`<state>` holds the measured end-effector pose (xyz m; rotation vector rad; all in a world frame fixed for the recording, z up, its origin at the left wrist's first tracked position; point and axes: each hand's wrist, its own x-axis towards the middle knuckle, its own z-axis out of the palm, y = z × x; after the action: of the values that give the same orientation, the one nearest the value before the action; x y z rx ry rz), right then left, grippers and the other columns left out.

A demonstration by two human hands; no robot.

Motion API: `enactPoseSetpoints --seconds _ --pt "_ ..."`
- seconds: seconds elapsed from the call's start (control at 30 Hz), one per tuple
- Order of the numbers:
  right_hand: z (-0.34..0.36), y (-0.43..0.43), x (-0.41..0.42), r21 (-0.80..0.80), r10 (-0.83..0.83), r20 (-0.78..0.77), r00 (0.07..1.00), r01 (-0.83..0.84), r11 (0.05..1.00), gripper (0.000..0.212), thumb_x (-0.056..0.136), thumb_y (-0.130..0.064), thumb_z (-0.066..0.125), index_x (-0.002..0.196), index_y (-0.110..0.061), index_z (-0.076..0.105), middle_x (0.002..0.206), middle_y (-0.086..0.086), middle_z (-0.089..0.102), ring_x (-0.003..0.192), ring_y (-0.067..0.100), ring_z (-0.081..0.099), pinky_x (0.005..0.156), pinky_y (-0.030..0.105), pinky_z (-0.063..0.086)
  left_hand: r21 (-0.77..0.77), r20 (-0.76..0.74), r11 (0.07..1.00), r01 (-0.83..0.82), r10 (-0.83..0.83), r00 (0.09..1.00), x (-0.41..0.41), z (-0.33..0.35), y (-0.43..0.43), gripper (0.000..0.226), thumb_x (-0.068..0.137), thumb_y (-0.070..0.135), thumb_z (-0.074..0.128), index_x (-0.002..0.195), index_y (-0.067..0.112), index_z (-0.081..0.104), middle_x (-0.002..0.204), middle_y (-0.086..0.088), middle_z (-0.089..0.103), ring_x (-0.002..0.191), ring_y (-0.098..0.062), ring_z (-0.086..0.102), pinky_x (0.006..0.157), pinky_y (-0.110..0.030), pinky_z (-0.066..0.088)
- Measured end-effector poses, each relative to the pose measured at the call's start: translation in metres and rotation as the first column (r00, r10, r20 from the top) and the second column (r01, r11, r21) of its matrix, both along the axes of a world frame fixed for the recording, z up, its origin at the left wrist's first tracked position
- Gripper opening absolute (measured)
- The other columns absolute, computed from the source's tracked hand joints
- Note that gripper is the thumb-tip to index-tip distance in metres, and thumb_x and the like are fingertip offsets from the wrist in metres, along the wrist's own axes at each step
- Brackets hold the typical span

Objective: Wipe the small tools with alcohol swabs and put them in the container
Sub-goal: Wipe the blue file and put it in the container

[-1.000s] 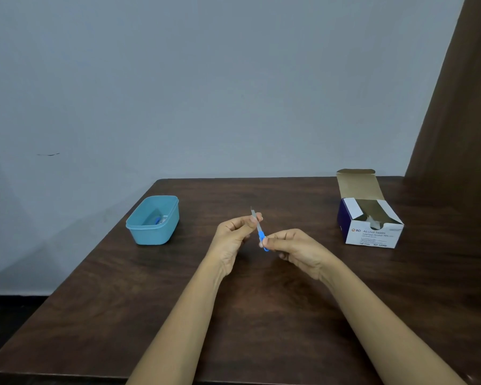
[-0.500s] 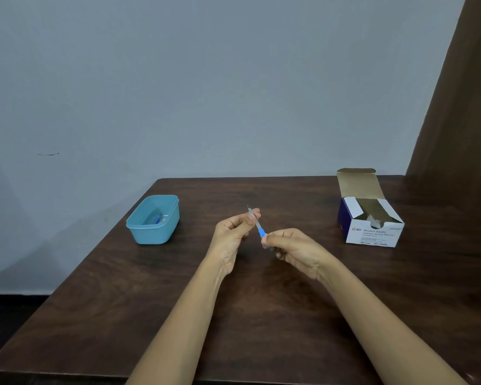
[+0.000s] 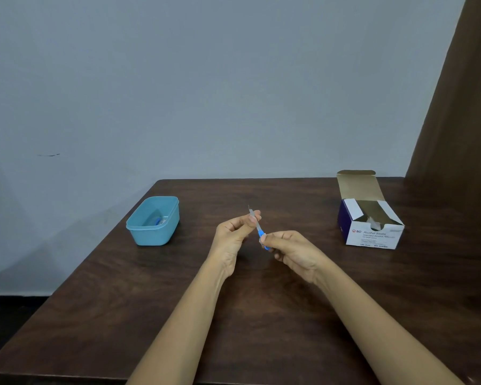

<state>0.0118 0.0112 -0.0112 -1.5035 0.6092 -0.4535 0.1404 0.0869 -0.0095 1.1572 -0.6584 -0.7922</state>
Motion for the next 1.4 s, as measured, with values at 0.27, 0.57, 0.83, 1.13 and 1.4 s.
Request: enactPoseSetpoints --seconds 0.27,0.57,0.83,1.13,1.4 --pt "-0.0017 -0.0036 -0.0017 -0.032 -0.019 -0.021 1.000 0.018 0.999 0.021 0.086 -0.036 0.067 0.081 -0.017 0.076 0.075 -0.010 0.066 0.079 0.009 0.049 0.072 0.025 0.040 0.009 0.029 1.000 -0.008 0.008 1.000 -0.0002 0.0000 0.0000 0.011 0.085 0.021 0.067 0.091 0.014 0.074 0.097 0.014 0.074 0.093 -0.001 0.061 0.103 -0.033 0.039" --pt "0.0033 -0.0039 -0.0026 0.023 0.036 -0.033 0.999 -0.035 0.999 0.008 0.084 -0.019 0.070 0.080 -0.015 0.075 0.077 -0.004 0.066 0.077 0.010 0.049 0.069 0.023 0.040 0.017 0.026 0.998 -0.052 0.052 0.998 -0.0010 0.0028 0.0016 0.012 0.085 0.023 0.068 0.092 0.016 0.075 0.095 0.016 0.074 0.114 -0.014 0.053 0.108 -0.038 0.038" --pt "0.0019 -0.0027 -0.0024 -0.065 -0.038 -0.062 0.997 0.034 0.997 0.018 0.086 -0.033 0.068 0.085 -0.017 0.076 0.080 -0.010 0.069 0.081 0.007 0.053 0.073 0.024 0.040 -0.004 -0.009 0.995 -0.101 0.101 0.995 0.0008 0.0060 0.0028 0.010 0.085 0.021 0.068 0.090 0.015 0.074 0.100 0.012 0.073 0.119 -0.034 0.046 0.089 -0.030 0.042" --pt "0.0044 -0.0009 -0.0059 -0.065 -0.002 -0.062 0.998 -0.002 0.998 0.006 0.085 -0.022 0.070 0.085 -0.017 0.074 0.078 -0.013 0.070 0.077 0.003 0.055 0.074 0.023 0.038 0.003 -0.020 0.993 -0.117 0.117 0.993 0.0018 0.0057 0.0028 0.009 0.085 0.019 0.068 0.089 0.015 0.074 0.098 0.012 0.073 0.113 -0.017 0.049 0.101 -0.038 0.041" --pt "0.0004 -0.0011 -0.0040 -0.042 -0.085 -0.008 0.996 0.084 0.996 0.021 0.088 -0.034 0.065 0.080 -0.018 0.077 0.087 -0.013 0.073 0.085 0.005 0.055 0.079 0.027 0.039 -0.010 0.020 0.997 -0.080 0.080 0.997 0.0020 0.0035 0.0024 0.006 0.085 0.020 0.068 0.085 0.018 0.073 0.096 0.013 0.074 0.101 -0.005 0.062 0.111 -0.041 0.035"
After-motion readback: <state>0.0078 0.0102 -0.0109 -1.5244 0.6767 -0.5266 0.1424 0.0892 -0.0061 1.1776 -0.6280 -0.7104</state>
